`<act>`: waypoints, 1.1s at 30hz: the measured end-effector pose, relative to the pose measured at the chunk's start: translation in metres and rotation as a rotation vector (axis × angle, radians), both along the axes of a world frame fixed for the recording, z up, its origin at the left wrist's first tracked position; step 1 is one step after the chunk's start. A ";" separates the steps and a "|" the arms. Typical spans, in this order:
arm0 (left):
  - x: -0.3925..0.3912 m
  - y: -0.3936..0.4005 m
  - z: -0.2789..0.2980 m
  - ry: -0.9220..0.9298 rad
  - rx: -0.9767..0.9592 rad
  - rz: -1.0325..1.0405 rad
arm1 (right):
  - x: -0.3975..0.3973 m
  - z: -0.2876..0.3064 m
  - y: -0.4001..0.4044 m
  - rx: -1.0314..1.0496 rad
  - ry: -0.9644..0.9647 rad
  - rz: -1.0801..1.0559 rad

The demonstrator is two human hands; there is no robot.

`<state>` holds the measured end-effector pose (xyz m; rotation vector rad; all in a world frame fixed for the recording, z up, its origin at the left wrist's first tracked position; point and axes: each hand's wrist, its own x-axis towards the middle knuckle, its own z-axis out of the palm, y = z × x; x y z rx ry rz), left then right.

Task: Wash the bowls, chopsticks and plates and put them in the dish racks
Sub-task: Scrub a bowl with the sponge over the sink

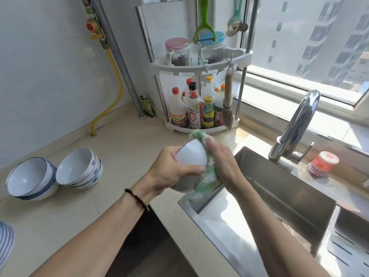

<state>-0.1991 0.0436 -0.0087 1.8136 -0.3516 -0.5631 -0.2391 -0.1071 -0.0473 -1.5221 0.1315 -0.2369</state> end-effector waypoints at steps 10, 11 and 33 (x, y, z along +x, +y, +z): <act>-0.016 0.010 -0.009 -0.072 0.043 0.127 | 0.004 -0.019 0.012 0.123 0.031 0.061; -0.018 0.013 -0.013 -0.073 0.041 0.176 | 0.001 -0.014 0.019 0.010 -0.013 0.106; -0.149 0.281 -0.030 0.277 -0.646 1.096 | -0.115 -0.014 0.325 -0.201 0.071 0.240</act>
